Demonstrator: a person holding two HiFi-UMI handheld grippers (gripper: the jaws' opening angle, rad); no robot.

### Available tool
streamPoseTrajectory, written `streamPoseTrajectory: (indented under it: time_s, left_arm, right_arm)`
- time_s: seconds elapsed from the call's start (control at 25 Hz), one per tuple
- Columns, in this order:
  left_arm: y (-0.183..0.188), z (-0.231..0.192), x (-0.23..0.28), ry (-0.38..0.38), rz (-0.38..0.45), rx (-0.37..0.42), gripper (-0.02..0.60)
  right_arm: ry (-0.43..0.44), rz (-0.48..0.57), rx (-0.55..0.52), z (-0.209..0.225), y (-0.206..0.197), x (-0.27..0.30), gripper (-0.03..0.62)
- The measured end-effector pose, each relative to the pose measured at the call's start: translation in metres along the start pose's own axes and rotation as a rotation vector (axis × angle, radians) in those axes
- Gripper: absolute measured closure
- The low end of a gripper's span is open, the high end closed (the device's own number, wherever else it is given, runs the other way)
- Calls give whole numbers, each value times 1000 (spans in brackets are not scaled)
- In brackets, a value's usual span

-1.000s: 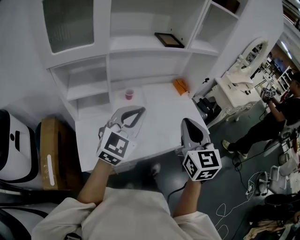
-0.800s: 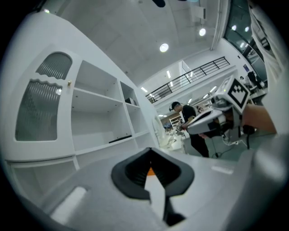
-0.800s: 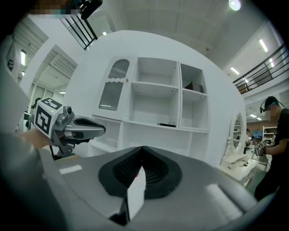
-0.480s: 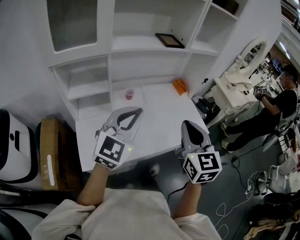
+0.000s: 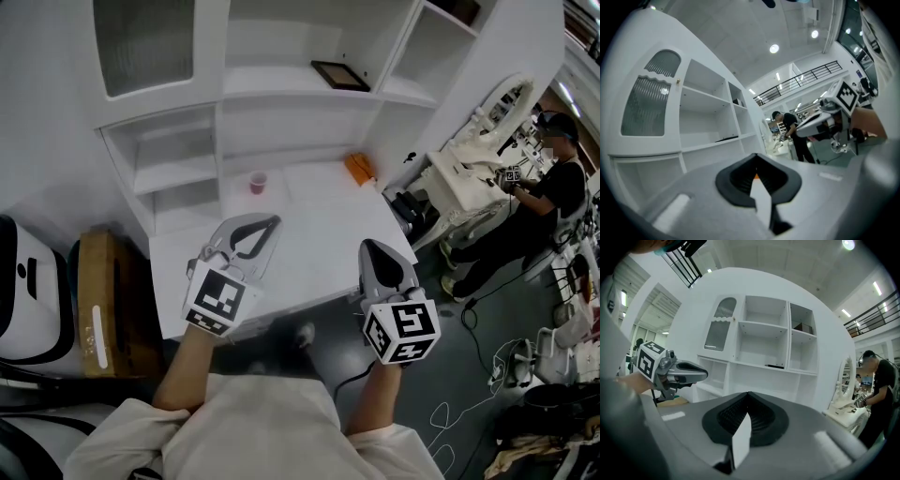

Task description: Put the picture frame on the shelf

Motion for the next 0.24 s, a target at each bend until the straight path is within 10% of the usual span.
streamPoseTrajectory:
  time_s: [0.24]
  left_arm:
    - [-3,-4,4,5,0,-2,577]
  right_arm:
    - [-3,-8,-3,3,-4,2,589]
Point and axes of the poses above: the fingertips, and each gripper's own axes: x forward along the fingers, z to its right, y out of its top, the point moved 4 cm from there along -x, backward along the fingers, and after that the axes turned 5 degrees about y, right-handed, at the moved point
